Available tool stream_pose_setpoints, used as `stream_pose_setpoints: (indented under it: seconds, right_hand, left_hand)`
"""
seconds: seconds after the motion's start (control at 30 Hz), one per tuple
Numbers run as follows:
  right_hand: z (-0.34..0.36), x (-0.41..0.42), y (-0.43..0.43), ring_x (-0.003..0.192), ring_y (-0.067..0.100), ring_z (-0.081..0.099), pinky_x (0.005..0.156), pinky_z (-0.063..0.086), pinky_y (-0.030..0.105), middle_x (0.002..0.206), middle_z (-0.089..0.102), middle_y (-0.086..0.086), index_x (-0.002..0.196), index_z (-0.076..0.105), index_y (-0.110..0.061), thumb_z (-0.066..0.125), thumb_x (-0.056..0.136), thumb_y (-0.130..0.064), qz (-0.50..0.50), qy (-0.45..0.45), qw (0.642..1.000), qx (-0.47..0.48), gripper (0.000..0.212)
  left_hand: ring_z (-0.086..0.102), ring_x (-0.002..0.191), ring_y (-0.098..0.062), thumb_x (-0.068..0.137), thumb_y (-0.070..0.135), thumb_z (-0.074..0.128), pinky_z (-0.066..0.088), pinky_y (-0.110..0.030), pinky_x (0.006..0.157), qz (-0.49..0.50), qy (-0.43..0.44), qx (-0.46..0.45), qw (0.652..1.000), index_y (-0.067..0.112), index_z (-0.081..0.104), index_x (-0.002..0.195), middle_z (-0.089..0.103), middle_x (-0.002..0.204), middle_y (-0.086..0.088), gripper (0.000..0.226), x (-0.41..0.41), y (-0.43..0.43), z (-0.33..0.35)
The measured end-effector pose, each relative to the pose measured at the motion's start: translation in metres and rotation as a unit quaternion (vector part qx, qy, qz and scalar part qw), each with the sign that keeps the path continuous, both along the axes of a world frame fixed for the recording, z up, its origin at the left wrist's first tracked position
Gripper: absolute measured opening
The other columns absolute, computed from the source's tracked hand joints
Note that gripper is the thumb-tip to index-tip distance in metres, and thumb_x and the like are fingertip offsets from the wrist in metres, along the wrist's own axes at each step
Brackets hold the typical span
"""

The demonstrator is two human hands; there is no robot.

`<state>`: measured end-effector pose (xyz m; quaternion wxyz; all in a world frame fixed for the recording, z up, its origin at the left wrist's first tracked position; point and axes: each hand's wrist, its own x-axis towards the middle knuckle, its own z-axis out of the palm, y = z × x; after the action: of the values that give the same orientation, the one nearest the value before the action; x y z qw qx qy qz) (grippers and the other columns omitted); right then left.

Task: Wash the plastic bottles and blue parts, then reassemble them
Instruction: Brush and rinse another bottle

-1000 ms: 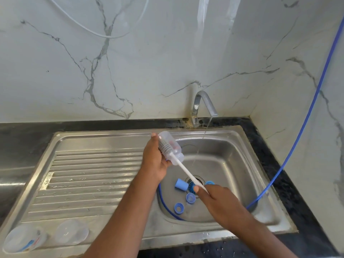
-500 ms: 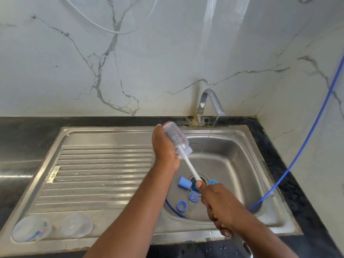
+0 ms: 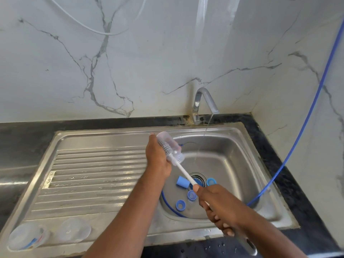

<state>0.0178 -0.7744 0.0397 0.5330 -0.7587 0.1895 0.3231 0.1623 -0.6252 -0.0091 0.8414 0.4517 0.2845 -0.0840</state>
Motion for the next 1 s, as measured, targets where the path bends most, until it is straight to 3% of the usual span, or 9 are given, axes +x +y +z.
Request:
stream_pose_setpoints:
  seconds: [0.07,0.17,0.27,0.37,0.57,0.7,0.77,0.93,1.0]
  right_hand:
    - [0.0,0.0,-0.001,0.042,0.013,0.016,0.037,0.021,0.019,0.057,0.028,0.002,0.082,0.042,-0.016,0.045,0.098,-0.063,-0.027,-0.013,1.0,0.004,0.049]
    - [-0.003,-0.003,0.008,0.043,0.014,0.016,0.038,0.021,0.019,0.058,0.027,0.002,0.08,0.044,-0.014,0.045,0.096,-0.067,-0.062,0.002,0.998,0.03,0.055]
    - [0.001,-0.007,0.005,0.041,0.013,0.018,0.038,0.02,0.018,0.055,0.03,0.0,0.078,0.044,-0.017,0.044,0.095,-0.07,-0.02,0.058,0.996,0.059,0.056]
    - [0.007,-0.003,-0.008,0.04,0.012,0.02,0.037,0.023,0.018,0.053,0.033,-0.002,0.076,0.044,-0.018,0.043,0.097,-0.067,0.017,0.033,0.999,0.004,0.052]
    - [0.007,-0.013,-0.009,0.039,0.013,0.026,0.039,0.028,0.021,0.05,0.032,-0.006,0.068,0.038,-0.019,0.044,0.102,-0.054,0.045,-0.075,0.99,-0.108,0.049]
    - [0.008,-0.019,-0.011,0.044,0.011,0.032,0.044,0.031,0.022,0.052,0.035,-0.008,0.07,0.038,-0.019,0.046,0.1,-0.056,0.055,-0.094,0.984,-0.139,0.048]
    - [0.008,-0.021,-0.013,0.043,0.007,0.034,0.05,0.034,0.023,0.055,0.039,-0.008,0.069,0.039,-0.02,0.046,0.099,-0.059,0.069,-0.098,0.978,-0.173,0.049]
    - [0.002,-0.006,-0.002,0.049,0.012,0.039,0.055,0.039,0.027,0.058,0.043,-0.005,0.069,0.042,-0.019,0.042,0.1,-0.059,0.091,-0.104,0.97,-0.198,0.05]
    - [-0.003,-0.002,0.003,0.049,0.012,0.04,0.055,0.039,0.028,0.059,0.045,-0.006,0.071,0.045,-0.019,0.04,0.1,-0.059,0.095,-0.106,0.968,-0.206,0.05]
  left_hand:
    - [0.047,0.05,-0.029,0.103,0.047,0.033,0.044,-0.032,0.051,0.0,-0.009,-0.006,1.0,0.008,0.055,0.072,0.048,0.059,-0.017,0.054,-0.002,0.001,0.005]
    - [0.057,0.067,-0.03,0.097,0.056,0.045,0.051,-0.038,0.059,0.003,-0.044,-0.018,0.999,-0.001,0.06,0.109,0.055,0.079,-0.016,0.061,0.003,-0.004,0.011]
    - [0.053,0.055,-0.026,0.098,0.057,0.039,0.044,-0.032,0.054,0.0,-0.033,-0.006,0.999,-0.005,0.061,0.098,0.056,0.067,-0.017,0.065,0.001,0.0,0.007]
    - [0.058,0.07,-0.032,0.084,0.07,0.047,0.052,-0.041,0.065,0.009,0.008,-0.031,0.999,-0.008,0.044,0.141,0.062,0.1,-0.029,0.096,0.005,0.007,-0.011]
    - [0.067,0.103,-0.042,0.1,0.063,0.041,0.06,-0.056,0.085,0.066,-0.017,-0.018,0.998,0.009,0.054,0.133,0.064,0.109,-0.022,0.065,0.014,0.014,-0.003]
    - [0.067,0.089,-0.031,0.103,0.06,0.04,0.06,-0.04,0.068,0.101,-0.02,-0.017,0.995,0.007,0.054,0.131,0.064,0.101,-0.015,0.062,0.019,0.023,-0.001]
    - [0.067,0.093,-0.027,0.103,0.059,0.04,0.059,-0.042,0.077,0.131,-0.007,-0.014,0.991,0.008,0.052,0.134,0.065,0.105,-0.01,0.061,0.023,0.037,0.002]
    - [0.065,0.08,-0.034,0.099,0.067,0.038,0.057,-0.039,0.058,0.057,0.009,-0.018,0.998,-0.002,0.049,0.136,0.06,0.104,-0.024,0.08,0.015,0.032,-0.016]
    - [0.066,0.078,-0.034,0.099,0.068,0.037,0.058,-0.039,0.059,0.049,0.022,-0.024,0.998,-0.002,0.052,0.133,0.062,0.102,-0.027,0.079,0.004,0.022,-0.02]
